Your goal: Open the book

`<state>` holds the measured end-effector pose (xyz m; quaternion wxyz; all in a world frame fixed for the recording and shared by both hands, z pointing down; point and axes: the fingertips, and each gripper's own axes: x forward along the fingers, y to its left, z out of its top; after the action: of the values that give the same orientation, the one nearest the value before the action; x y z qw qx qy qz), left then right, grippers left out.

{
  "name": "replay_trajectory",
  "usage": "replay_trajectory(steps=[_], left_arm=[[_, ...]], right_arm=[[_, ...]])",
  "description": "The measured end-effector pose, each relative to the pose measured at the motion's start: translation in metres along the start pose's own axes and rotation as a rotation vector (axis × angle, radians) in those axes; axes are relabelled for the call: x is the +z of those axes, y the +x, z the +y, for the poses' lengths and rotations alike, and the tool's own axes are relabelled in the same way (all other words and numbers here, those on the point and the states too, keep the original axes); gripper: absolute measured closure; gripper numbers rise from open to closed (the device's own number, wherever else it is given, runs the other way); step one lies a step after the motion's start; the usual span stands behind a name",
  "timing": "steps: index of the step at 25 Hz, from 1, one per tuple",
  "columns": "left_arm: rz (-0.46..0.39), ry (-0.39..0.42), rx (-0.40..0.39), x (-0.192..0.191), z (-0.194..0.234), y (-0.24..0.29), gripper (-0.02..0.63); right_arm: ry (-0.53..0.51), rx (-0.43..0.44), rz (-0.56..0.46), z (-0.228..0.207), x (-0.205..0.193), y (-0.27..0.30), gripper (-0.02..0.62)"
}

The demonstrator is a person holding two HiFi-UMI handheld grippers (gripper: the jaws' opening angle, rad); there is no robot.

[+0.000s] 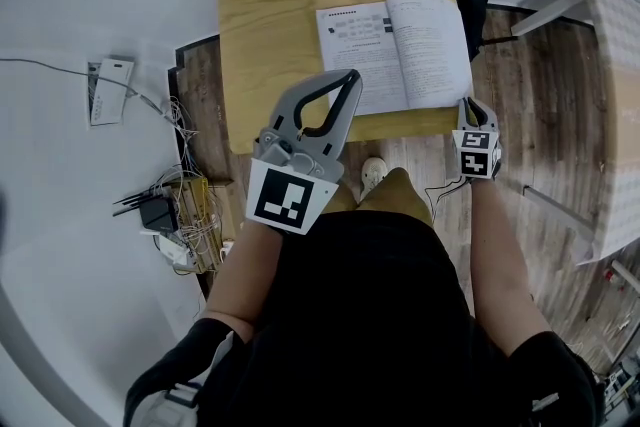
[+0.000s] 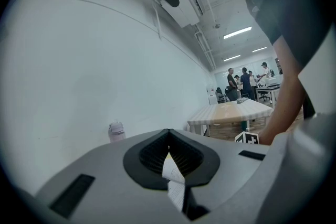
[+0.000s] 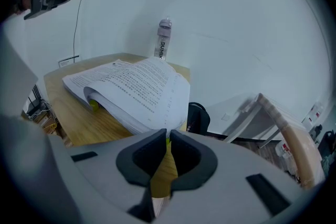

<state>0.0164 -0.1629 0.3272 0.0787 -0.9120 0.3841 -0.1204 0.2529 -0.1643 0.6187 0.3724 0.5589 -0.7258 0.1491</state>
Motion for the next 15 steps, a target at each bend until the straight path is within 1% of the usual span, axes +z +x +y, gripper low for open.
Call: replay_trajectory(steps=[10,15], left_arm=[[-0.006,0.006,0.0,-0.0002,-0.0008,0.001,0.601],[-0.012,0.003,-0.002,-0.0003,-0.0001,-0.0006,0.601]], right_arm=[[0.051,-0.012,-0.033,-0.0036,-0.0019,0.0017,0.557],[0.055,-0.014,-0.037,-0.0038,-0.0024,0.0024,0.557]])
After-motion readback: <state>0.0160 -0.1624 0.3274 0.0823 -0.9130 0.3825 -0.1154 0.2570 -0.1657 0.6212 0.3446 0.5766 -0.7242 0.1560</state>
